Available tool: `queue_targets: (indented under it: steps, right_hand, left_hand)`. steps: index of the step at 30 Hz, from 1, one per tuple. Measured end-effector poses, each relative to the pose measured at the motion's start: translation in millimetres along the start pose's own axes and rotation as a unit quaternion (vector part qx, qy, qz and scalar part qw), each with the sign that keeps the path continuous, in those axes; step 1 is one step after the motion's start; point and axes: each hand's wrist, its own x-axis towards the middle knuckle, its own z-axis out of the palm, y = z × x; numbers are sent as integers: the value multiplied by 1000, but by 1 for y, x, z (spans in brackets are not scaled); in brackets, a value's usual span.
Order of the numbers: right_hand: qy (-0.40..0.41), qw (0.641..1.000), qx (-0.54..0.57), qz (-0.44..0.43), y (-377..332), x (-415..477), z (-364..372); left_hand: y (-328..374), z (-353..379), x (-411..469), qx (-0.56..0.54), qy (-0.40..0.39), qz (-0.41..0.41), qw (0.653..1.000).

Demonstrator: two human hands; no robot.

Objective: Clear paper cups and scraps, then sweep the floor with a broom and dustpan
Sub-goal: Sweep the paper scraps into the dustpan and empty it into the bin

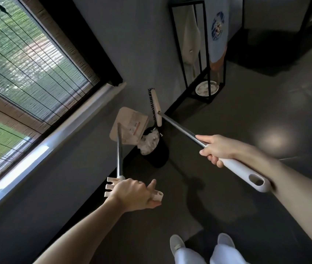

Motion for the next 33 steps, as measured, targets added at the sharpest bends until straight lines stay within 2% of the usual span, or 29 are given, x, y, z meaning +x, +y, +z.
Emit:
queue_targets:
  steps: [4, 5, 9, 13, 17, 25, 28, 33]
  right_hand:
    - [0, 1000, 17, 9, 0, 1, 6]
    - [1, 1000, 20, 10, -1, 1, 8]
    - [10, 999, 35, 9, 2, -2, 14]
    - [14, 998, 57, 24, 15, -3, 22]
    - [12, 996, 70, 49, 26, -3, 20]
    - [6, 994, 92, 56, 23, 3, 24]
    - [4, 995, 92, 48, 15, 3, 21]
    - [-5, 994, 98, 37, 1, 3, 18]
  left_hand:
    - [-7, -8, -12, 74, 59, 5, 995]
    - [-4, -10, -13, 82, 51, 6, 995]
    - [25, 19, -1, -51, -80, 27, 995]
    - [56, 40, 9, -115, -111, 4, 987]
    - [51, 43, 18, -90, -121, 21, 988]
    - [15, 27, 0, -11, -86, 47, 995]
    - [11, 25, -12, 12, -8, 49, 999]
    - [2, 12, -16, 25, 37, 19, 999]
